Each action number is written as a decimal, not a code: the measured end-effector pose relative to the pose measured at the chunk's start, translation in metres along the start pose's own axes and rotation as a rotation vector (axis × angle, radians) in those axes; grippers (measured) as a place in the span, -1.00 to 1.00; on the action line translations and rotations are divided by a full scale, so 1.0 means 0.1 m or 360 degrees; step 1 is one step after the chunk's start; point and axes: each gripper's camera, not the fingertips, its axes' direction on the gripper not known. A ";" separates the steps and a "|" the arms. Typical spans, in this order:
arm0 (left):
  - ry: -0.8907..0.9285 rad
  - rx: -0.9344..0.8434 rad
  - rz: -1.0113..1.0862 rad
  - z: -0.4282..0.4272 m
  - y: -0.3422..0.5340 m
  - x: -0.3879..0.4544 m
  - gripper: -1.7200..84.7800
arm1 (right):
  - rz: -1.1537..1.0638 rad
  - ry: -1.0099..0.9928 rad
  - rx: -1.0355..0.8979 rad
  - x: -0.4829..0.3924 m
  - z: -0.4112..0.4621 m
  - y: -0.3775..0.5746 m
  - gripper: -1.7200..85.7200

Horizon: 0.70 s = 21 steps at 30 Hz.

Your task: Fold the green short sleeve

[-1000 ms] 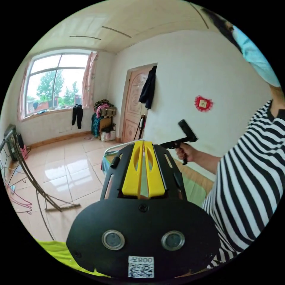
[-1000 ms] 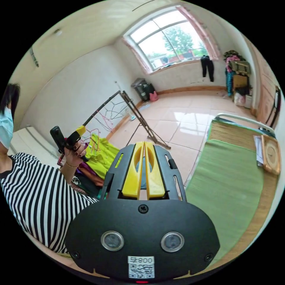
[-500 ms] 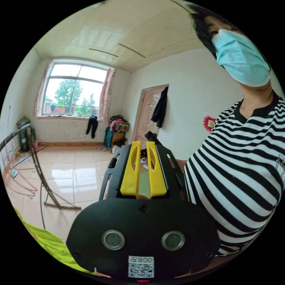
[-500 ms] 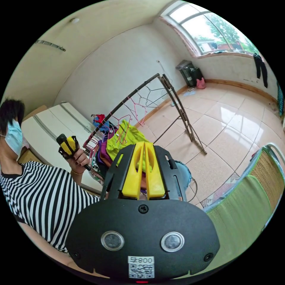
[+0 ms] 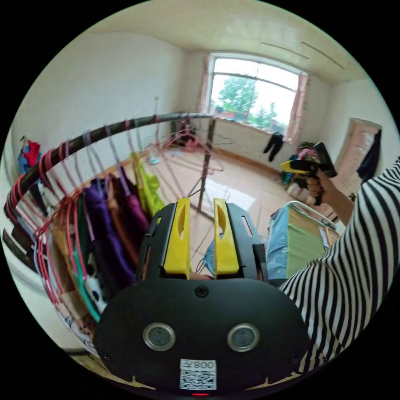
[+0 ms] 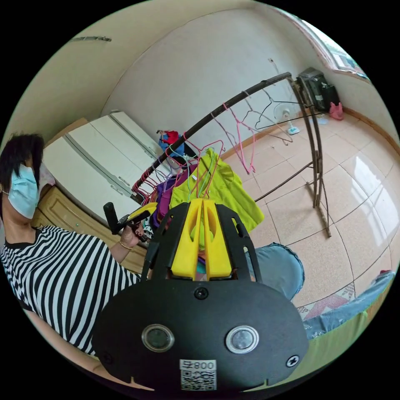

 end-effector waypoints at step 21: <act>-0.0500 -0.0328 -0.0566 1.32 -0.38 -0.20 -0.85 | -0.0203 -0.0298 -0.0376 2.47 1.89 -0.59 -0.96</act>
